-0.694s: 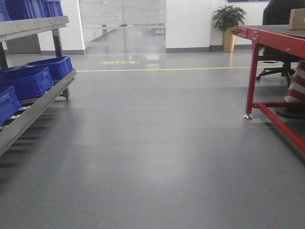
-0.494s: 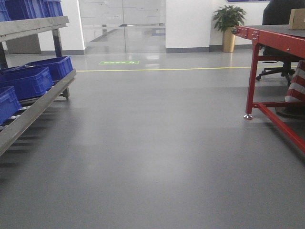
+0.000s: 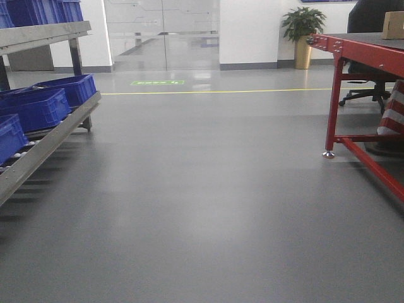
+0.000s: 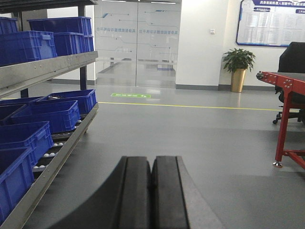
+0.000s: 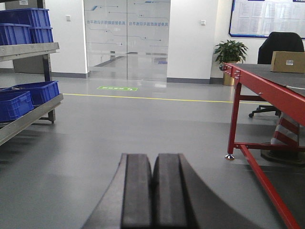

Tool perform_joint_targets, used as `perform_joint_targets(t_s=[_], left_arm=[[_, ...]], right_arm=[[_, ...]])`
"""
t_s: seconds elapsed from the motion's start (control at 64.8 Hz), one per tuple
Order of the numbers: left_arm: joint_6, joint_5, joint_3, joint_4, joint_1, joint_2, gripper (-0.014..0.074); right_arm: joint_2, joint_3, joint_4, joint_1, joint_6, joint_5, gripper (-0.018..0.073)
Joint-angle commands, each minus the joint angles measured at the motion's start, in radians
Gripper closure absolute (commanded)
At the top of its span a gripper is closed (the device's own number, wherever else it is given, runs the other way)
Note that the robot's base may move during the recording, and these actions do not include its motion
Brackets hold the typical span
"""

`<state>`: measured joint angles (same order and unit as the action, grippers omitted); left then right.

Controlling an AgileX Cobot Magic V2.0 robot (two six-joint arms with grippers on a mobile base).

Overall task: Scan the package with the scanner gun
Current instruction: 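Drive the base forward along the floor past the blue-crate shelf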

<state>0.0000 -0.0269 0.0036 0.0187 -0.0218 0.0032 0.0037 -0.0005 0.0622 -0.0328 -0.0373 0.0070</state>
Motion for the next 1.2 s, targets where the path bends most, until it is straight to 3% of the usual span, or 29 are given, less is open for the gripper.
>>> perform_joint_targets(t_s=[0.0, 1.188], left_arm=[[0.000, -0.016, -0.004, -0.002, -0.004, -0.003, 0.0708], [0.000, -0.016, -0.004, -0.002, -0.004, -0.003, 0.0708]], right_arm=[[-0.004, 0.001, 0.001, -0.004, -0.003, -0.022, 0.0713], [-0.004, 0.001, 0.001, -0.004, -0.003, -0.022, 0.0713]])
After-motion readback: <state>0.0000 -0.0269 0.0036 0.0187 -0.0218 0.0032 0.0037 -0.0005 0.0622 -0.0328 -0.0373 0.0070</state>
